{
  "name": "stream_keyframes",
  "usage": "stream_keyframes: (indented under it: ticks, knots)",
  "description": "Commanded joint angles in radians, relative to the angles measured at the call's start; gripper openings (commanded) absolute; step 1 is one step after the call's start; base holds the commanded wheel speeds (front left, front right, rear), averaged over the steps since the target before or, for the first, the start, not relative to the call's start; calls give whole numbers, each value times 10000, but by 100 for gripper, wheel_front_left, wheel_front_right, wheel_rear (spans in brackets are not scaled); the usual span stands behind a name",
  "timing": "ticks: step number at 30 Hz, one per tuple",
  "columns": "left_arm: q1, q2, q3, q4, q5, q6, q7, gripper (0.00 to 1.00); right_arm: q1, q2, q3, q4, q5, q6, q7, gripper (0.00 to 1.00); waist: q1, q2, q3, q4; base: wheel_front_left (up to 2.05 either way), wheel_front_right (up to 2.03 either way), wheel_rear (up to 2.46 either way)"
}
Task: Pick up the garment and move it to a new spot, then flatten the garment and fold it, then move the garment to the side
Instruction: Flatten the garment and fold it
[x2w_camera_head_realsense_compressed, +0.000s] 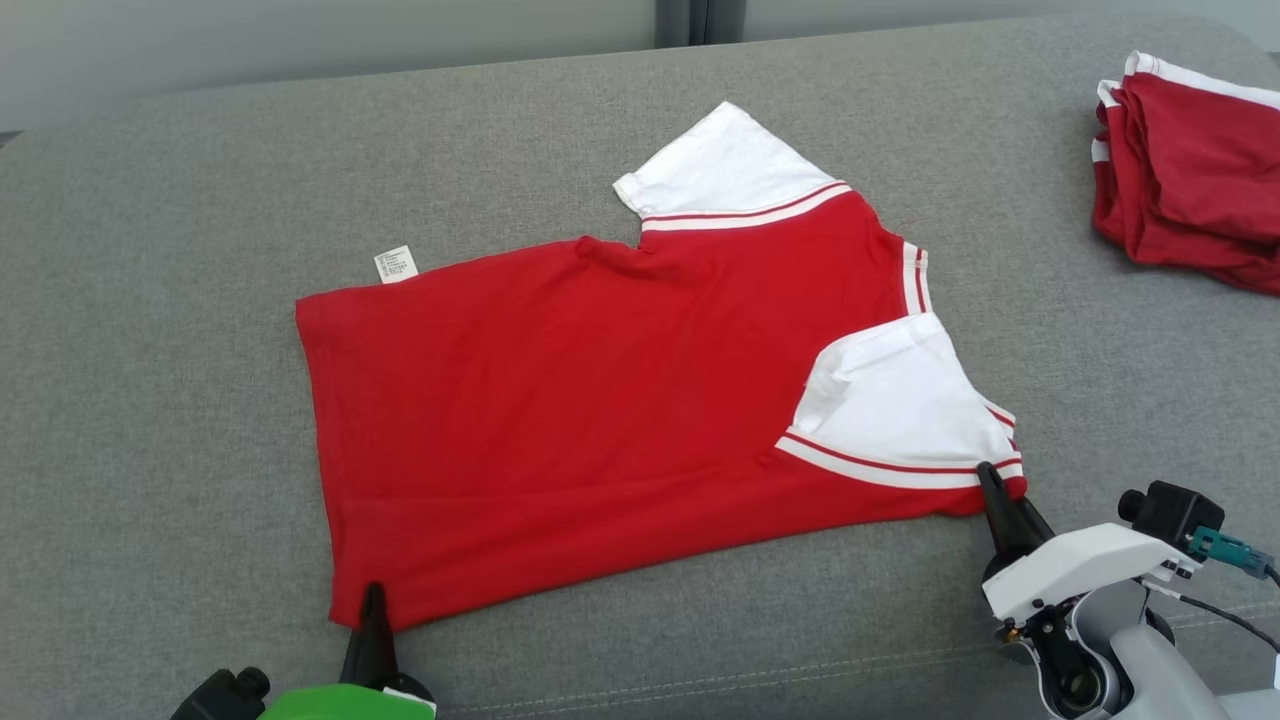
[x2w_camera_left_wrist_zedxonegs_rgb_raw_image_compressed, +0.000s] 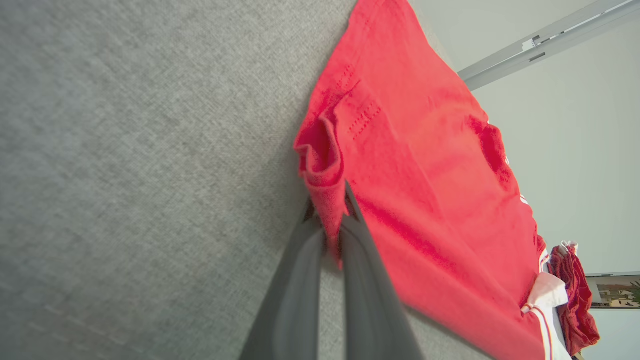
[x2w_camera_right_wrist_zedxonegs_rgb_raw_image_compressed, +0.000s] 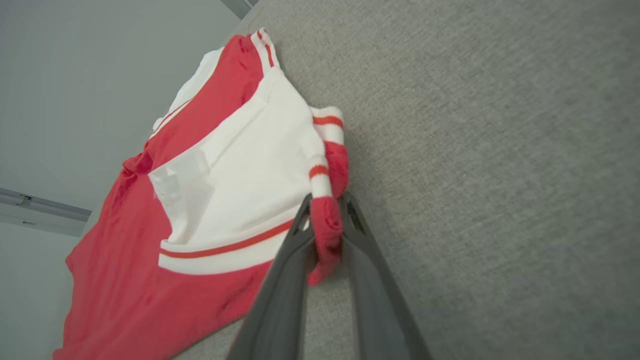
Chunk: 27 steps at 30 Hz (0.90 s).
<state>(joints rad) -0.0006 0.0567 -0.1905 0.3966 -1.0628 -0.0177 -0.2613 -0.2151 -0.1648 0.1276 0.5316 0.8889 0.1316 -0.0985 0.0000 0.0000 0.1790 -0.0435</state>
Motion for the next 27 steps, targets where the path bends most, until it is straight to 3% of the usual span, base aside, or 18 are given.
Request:
stream_keyframes:
  ticks: [1, 2, 9, 14, 22, 27]
  knots:
    - [252, 45, 154, 3, -20, 23, -45, 100, 153, 8, -35, -19, -75, -16, -52, 66, 0, 0, -58, -43, 0, 0, 0]
    - [288, 36, 236, -58, -17, 39, -38, 100, 178, -12, -43, -46, -99, -16, -81, 100, 0, 0, -75, -62, 0, 0, 0]
    - [750, -4, 1052, -699, 536, 288, -26, 100, 436, -320, -398, -332, -408, -14, -271, 100, 0, 0, -97, -190, 0, 0, 0]
    - [338, 381, 1440, -1297, 1368, 449, -26, 100, 327, -550, -800, -754, -770, -11, -229, 100, 0, 0, -69, -279, 0, 0, 0]
    - [-1107, 1348, 893, -1551, 2434, 637, 587, 100, -223, -630, -1067, -1444, -1465, -11, 167, 100, 0, 0, 133, -359, 0, 0, 0]
    - [-2803, 2247, 82, -908, 3344, 537, 1768, 100, -856, -539, -911, -1985, -1879, -10, 646, 100, 0, 0, 633, -452, 0, 0, 0]
